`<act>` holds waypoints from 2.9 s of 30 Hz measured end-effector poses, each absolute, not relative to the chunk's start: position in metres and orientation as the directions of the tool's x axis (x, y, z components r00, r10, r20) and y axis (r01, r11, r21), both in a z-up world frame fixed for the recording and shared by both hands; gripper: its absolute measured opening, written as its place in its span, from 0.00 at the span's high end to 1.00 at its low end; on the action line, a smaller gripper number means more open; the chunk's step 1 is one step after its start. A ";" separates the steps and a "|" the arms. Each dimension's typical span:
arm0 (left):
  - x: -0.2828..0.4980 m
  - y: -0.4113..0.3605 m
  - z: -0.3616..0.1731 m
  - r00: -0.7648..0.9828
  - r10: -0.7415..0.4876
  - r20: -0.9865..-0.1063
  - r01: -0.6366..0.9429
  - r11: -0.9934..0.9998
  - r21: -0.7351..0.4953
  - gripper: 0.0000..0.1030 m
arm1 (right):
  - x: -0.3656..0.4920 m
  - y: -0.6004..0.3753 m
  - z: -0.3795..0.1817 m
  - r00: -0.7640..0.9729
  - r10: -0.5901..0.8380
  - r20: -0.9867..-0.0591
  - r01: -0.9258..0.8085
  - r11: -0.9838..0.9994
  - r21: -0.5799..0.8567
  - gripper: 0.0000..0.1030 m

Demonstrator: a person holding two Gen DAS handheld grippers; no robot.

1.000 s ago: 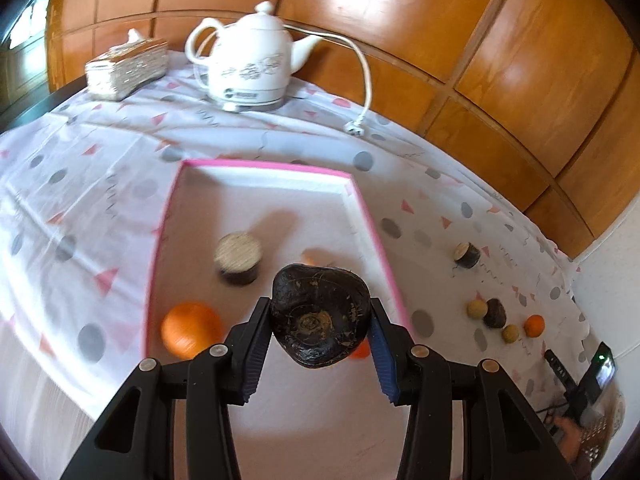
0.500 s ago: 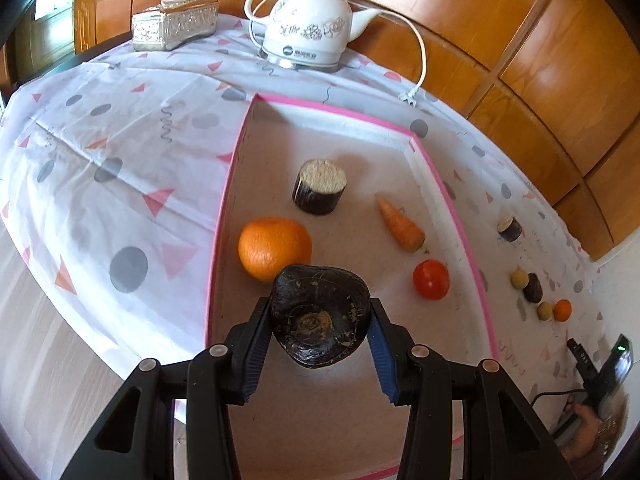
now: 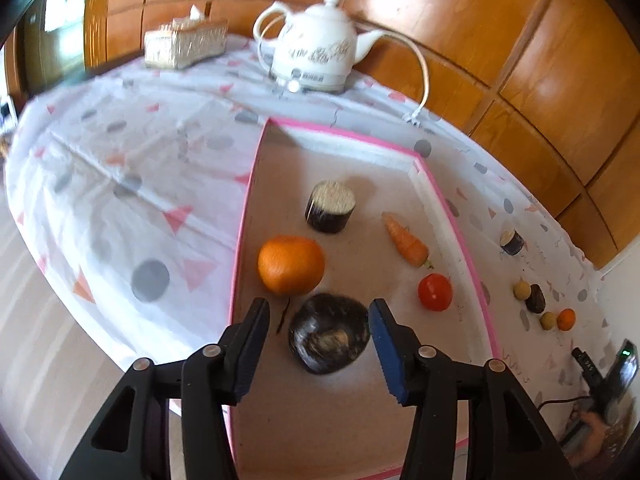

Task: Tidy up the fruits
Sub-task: 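Lower the dark root into the pink tray and open the left tool, then grasp the small orange on the cloth with the right tool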

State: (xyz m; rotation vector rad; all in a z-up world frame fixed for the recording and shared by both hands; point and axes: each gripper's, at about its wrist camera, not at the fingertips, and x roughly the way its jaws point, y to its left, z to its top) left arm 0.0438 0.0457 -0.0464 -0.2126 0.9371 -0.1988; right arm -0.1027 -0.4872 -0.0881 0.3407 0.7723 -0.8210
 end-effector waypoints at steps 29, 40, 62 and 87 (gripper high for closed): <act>0.024 0.050 0.005 0.809 -0.059 -0.585 0.000 0.995 -0.100 0.00 | -0.105 -0.481 -0.087 0.440 -0.517 -0.734 0.756 0.654 -0.007 0.16; 0.021 0.051 0.005 0.822 -0.173 -0.543 0.073 0.977 -0.200 0.00 | -0.105 -0.481 -0.087 0.438 -0.517 -0.735 0.757 0.654 -0.009 0.16; 0.027 0.052 -0.006 0.758 -0.238 -0.608 0.098 0.962 -0.254 0.00 | -0.051 -0.451 -0.049 0.582 -0.303 -0.754 0.609 0.778 0.158 0.20; 0.034 0.062 -0.020 0.733 -0.147 -0.665 -0.005 0.975 -0.221 0.00 | -0.005 -0.423 -0.086 0.558 -0.290 -0.778 0.494 0.869 0.030 0.62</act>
